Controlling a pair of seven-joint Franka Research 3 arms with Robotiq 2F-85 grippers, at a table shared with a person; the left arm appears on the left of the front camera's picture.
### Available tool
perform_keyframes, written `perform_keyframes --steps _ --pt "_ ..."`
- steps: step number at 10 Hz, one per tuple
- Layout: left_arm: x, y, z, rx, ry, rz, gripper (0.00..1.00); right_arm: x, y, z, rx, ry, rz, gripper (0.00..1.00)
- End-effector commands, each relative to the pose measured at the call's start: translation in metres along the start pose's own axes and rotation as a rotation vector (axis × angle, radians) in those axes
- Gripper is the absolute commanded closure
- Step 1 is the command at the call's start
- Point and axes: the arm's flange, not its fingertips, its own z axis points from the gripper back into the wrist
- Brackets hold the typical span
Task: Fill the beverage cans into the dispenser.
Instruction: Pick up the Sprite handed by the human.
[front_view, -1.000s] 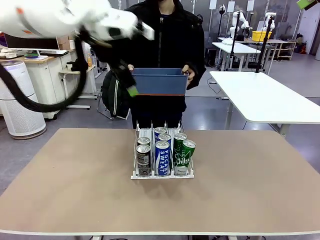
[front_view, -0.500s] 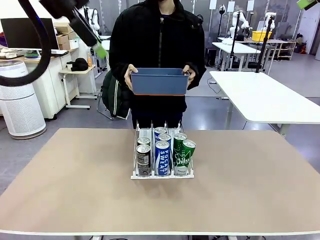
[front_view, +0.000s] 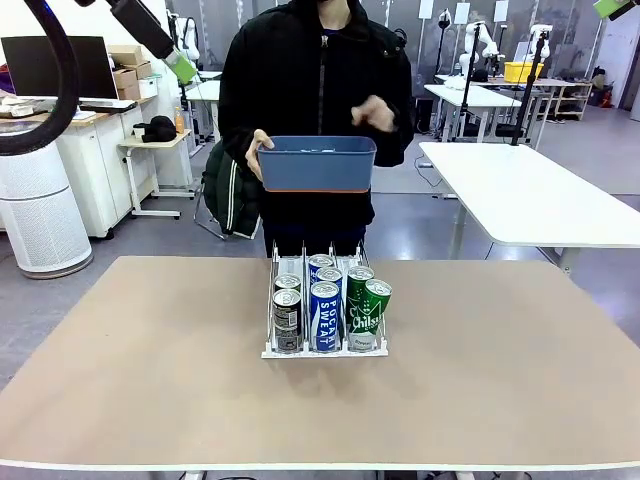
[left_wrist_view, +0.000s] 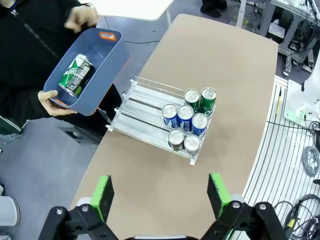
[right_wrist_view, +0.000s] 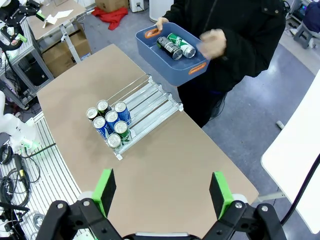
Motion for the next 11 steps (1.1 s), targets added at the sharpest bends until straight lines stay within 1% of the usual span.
perform_keyframes --steps 1,3,4,7,9,11 --pt "-0.002 -0.001 -0.004 -0.018 -0.002 -0.023 0.00 0.000 0.001 -0.001 0.003 -0.001 0.000 0.00" --pt "0.002 -0.002 -0.003 -0.004 0.004 -0.006 0.00 0.000 0.001 -0.001 0.003 -0.001 0.000 0.00" --pt "-0.001 0.003 -0.002 -0.004 0.029 0.072 0.00 0.000 0.001 -0.001 0.003 -0.001 0.000 0.00" --pt "0.013 0.029 0.038 0.069 0.013 0.126 0.00 0.000 0.001 -0.001 0.003 -0.001 0.000 0.00" --pt "0.023 0.040 0.058 0.067 -0.021 0.116 0.00 0.000 0.001 -0.001 0.003 -0.001 0.000 0.00" --pt "0.030 0.039 0.071 0.078 -0.023 0.103 0.00 0.000 0.001 -0.001 0.003 -0.001 0.000 0.00"
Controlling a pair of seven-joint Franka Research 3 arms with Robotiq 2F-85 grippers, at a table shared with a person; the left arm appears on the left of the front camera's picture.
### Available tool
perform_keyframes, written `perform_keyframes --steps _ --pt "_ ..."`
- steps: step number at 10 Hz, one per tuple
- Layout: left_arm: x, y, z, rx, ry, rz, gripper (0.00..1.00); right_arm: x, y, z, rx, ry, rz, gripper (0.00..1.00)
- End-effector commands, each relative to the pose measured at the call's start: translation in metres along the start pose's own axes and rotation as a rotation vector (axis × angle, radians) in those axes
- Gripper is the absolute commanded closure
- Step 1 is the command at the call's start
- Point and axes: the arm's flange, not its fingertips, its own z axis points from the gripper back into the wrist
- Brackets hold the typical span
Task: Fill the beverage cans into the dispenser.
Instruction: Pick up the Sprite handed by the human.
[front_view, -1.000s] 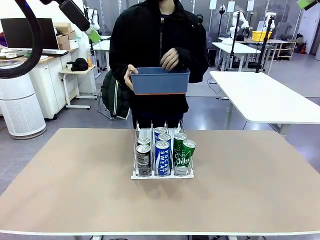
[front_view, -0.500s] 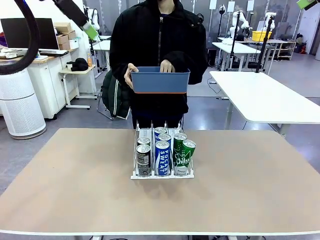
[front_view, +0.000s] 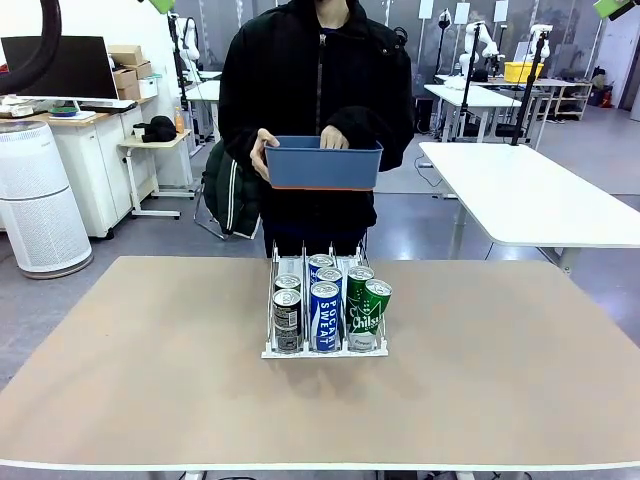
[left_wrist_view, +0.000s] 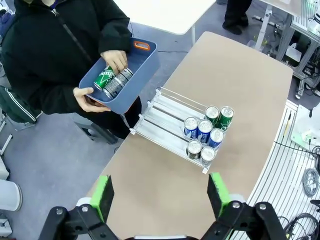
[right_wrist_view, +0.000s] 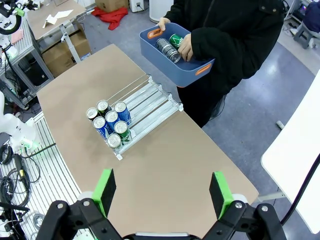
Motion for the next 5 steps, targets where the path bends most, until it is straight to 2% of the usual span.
perform_keyframes --steps 1,5 --pt "0.004 0.001 0.003 -0.004 0.019 -0.006 0.00 0.000 0.001 -0.001 0.003 -0.001 0.000 0.00" --pt "0.008 -0.011 0.003 -0.003 -0.008 -0.032 0.00 0.000 0.001 -0.001 0.003 -0.001 0.000 0.00"
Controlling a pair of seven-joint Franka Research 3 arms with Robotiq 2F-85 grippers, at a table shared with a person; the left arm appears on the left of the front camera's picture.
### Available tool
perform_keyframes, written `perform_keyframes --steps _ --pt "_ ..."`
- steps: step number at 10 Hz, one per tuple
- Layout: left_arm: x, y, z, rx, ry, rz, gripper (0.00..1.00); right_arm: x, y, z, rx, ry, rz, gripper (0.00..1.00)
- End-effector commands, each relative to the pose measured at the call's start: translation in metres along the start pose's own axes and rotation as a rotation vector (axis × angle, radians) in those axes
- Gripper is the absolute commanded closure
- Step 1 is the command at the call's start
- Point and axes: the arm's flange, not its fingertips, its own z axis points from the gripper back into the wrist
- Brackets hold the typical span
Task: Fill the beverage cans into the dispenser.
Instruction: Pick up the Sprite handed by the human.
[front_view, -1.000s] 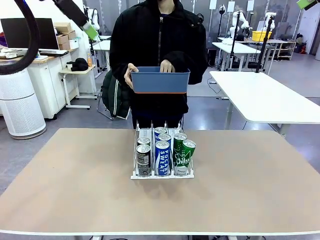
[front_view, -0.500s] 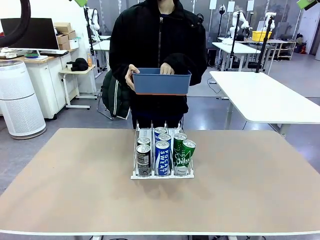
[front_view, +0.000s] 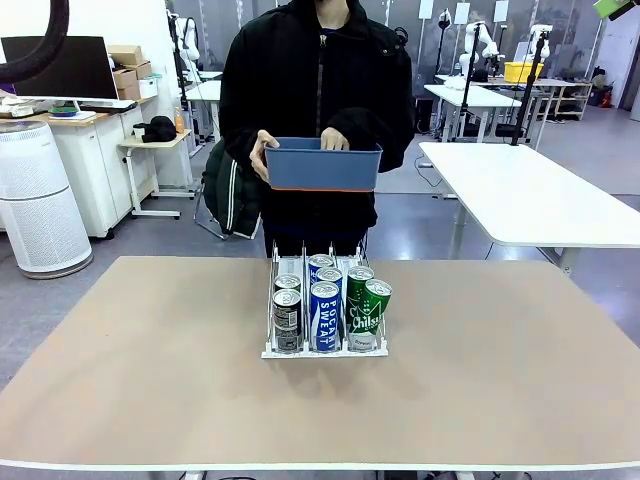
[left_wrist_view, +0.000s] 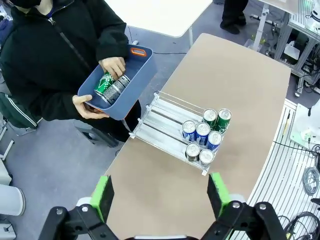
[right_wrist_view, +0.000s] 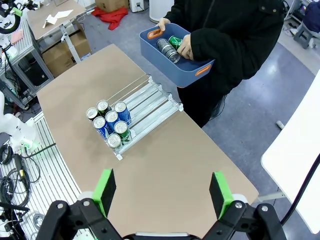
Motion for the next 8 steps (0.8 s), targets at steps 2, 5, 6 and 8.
perform_keyframes --steps 2,5,6,8 --pt "-0.004 -0.010 0.000 -0.019 -0.017 -0.014 0.00 0.000 0.001 -0.001 0.003 -0.001 0.000 0.00" --pt "-0.008 -0.020 0.002 -0.065 -0.037 -0.034 0.00 0.000 0.001 -0.001 0.003 -0.001 0.000 0.00" --pt "-0.009 -0.022 0.004 -0.084 -0.048 -0.037 0.00 0.000 0.001 -0.001 0.003 -0.001 0.000 0.00" --pt "-0.010 -0.024 0.004 -0.101 -0.056 -0.042 0.00 0.000 0.001 -0.001 0.003 -0.001 0.000 0.00"
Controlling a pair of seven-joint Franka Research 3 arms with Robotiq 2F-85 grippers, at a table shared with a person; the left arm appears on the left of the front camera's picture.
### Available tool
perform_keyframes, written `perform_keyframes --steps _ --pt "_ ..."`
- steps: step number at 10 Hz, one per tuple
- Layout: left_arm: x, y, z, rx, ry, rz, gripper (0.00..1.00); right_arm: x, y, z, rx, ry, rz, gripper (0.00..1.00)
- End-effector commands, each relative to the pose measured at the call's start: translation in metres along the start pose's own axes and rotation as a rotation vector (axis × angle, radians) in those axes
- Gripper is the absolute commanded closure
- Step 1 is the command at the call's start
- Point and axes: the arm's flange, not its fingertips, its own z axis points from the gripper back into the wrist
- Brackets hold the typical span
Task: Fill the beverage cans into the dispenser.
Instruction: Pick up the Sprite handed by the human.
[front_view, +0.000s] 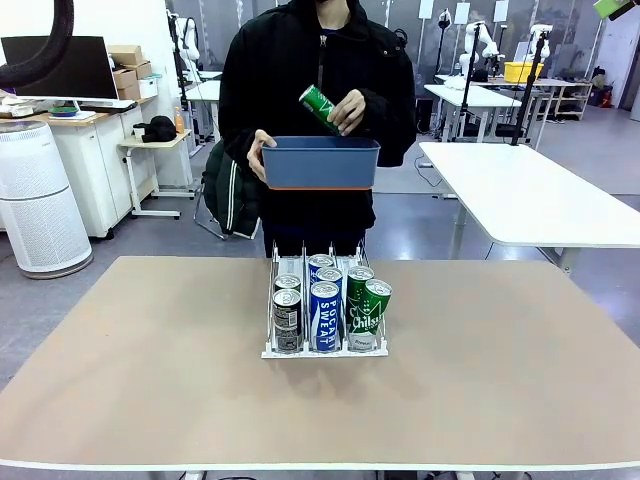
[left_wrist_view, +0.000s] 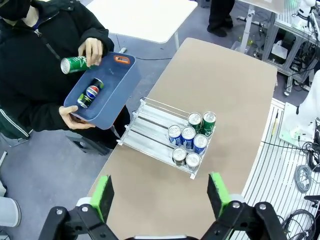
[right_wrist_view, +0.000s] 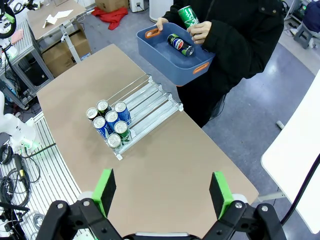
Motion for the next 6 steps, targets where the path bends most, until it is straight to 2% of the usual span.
perform_keyframes --steps 1,2,3,6 --pt "-0.011 -0.002 -0.001 -0.017 -0.003 -0.015 0.00 0.000 0.001 -0.001 0.003 -0.001 0.000 0.00" --pt "-0.013 -0.001 -0.007 0.015 0.034 -0.027 0.00 0.000 0.001 -0.001 0.003 -0.001 0.000 0.00" --pt "-0.001 -0.001 -0.001 -0.002 0.001 -0.002 0.00 0.000 0.001 -0.001 0.003 -0.001 0.000 0.00" --pt "-0.001 -0.001 -0.001 -0.002 0.001 -0.002 0.00 0.000 0.001 -0.001 0.003 -0.001 0.000 0.00"
